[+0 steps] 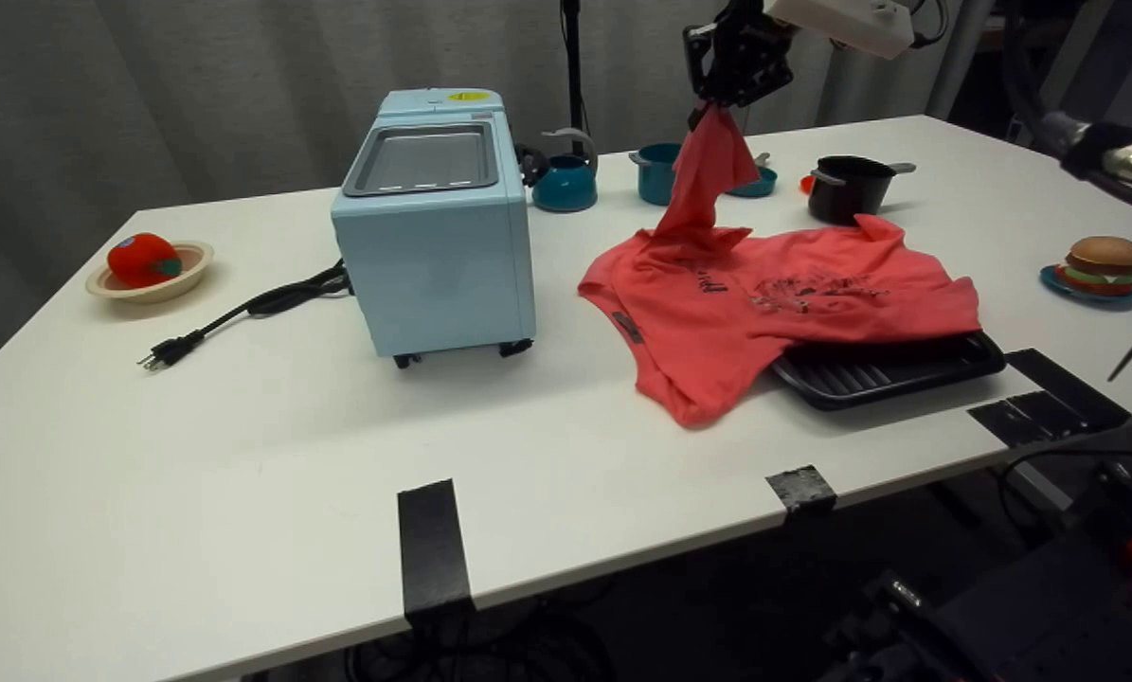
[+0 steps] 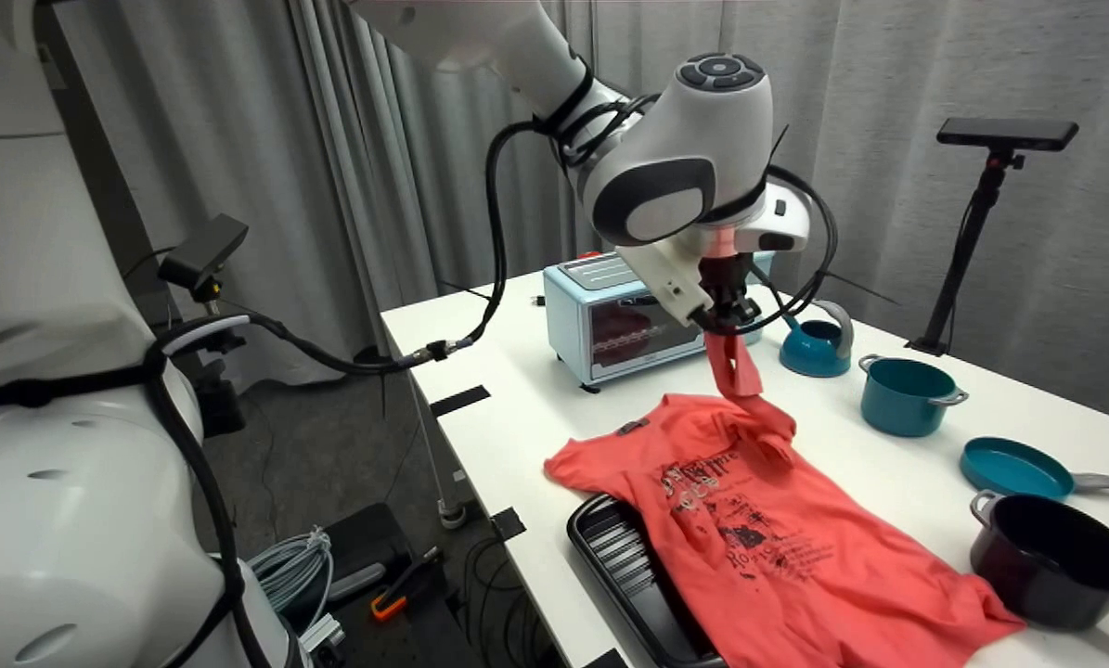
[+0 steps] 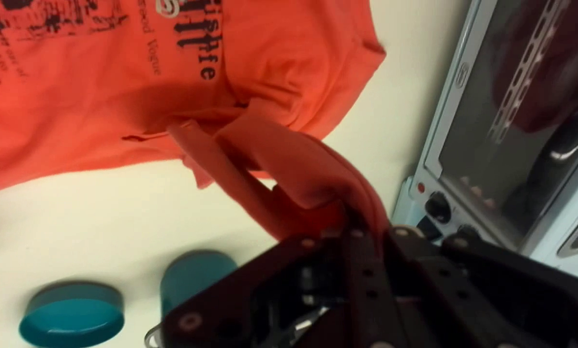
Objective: Fold the right sleeve of the orange shirt then fold the shirt from bottom to top
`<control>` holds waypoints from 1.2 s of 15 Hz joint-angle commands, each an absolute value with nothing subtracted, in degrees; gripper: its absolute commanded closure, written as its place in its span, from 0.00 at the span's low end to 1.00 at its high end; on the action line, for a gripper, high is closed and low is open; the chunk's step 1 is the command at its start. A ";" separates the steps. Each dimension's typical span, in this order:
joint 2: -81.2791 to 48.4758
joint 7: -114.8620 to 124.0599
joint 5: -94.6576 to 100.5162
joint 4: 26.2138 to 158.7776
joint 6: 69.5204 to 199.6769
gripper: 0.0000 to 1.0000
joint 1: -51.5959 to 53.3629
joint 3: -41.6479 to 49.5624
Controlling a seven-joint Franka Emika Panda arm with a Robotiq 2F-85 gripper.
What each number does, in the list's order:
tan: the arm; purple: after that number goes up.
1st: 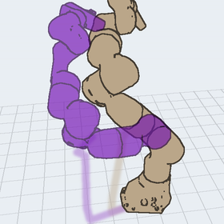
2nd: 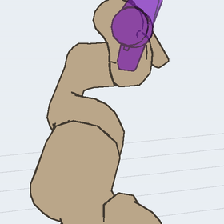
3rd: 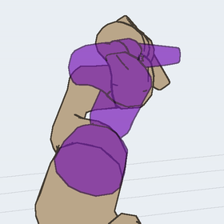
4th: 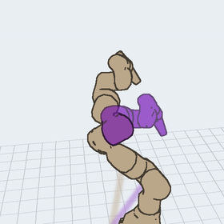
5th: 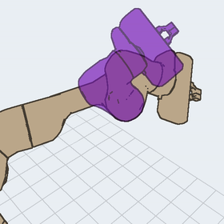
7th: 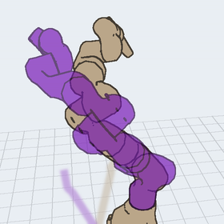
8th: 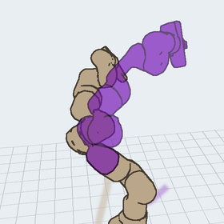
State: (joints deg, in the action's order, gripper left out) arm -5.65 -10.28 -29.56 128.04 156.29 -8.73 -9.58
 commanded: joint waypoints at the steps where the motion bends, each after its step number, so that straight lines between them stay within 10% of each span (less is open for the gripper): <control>1: -1.25 -15.20 -30.74 132.18 150.14 0.99 -6.50 -7.16; 8: 0.47 -19.25 -29.27 134.33 138.07 0.99 -4.77 -3.68; 9: 0.52 -19.65 -29.22 134.43 137.36 0.72 -4.56 -3.40; 18: -1.17 -15.15 -24.93 131.46 139.99 0.11 -4.84 -0.14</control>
State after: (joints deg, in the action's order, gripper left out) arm -1.22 -18.25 -28.46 132.53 138.74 -5.26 -2.46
